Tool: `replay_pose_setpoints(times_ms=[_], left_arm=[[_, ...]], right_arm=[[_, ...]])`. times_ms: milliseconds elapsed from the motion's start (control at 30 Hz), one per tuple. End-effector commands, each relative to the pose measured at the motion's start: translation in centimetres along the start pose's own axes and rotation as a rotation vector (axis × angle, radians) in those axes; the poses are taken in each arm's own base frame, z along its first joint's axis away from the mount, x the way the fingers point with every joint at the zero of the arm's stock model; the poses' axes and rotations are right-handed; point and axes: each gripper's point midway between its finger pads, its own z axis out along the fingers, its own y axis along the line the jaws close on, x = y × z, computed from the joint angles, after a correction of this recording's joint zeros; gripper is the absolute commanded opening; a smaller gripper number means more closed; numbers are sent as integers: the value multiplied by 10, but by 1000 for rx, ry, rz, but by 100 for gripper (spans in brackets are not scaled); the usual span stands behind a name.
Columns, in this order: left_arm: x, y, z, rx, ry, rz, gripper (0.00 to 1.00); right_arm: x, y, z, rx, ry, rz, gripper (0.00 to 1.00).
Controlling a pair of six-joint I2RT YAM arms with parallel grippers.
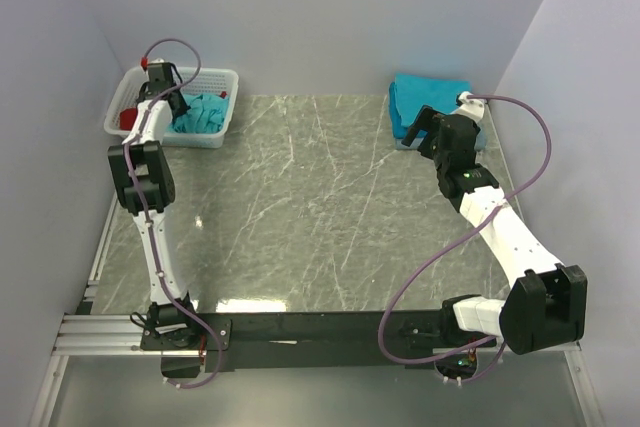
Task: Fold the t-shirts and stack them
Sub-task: Grab the tshirt from the pile, then move the tshirt to the center of the board
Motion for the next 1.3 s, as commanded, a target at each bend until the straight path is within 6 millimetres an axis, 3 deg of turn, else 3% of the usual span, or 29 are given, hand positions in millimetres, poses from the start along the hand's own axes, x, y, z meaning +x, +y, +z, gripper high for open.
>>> replay_pose_setpoints(times_ms=[0, 433, 600, 733, 933, 1100, 1200, 1233, 1267], left_arm=[[-70, -31, -56, 132, -155, -63, 0], [-169, -55, -179, 287, -381, -132, 1], [-216, -62, -244, 356, -522, -164, 2], [-241, -71, -301, 450, -611, -176, 2], [-255, -85, -375, 588, -678, -179, 4], [-244, -111, -427, 707, -695, -128, 4], [-236, -122, -465, 751, -724, -93, 4], [-234, -125, -490, 779, -752, -78, 4], [-224, -138, -500, 810, -750, -53, 4]], right_arm=[[-23, 5, -7, -11, -63, 6, 100], [-25, 8, -10, -24, -70, 15, 100], [-26, 11, -13, -43, -73, 20, 100], [-27, 12, -17, -53, -80, 27, 100], [-31, 16, -23, -83, -94, 38, 100], [-36, 20, -31, -119, -115, 49, 100], [-40, 22, -38, -134, -128, 55, 100], [-40, 21, -39, -135, -131, 54, 100], [-40, 21, -40, -136, -132, 53, 100]])
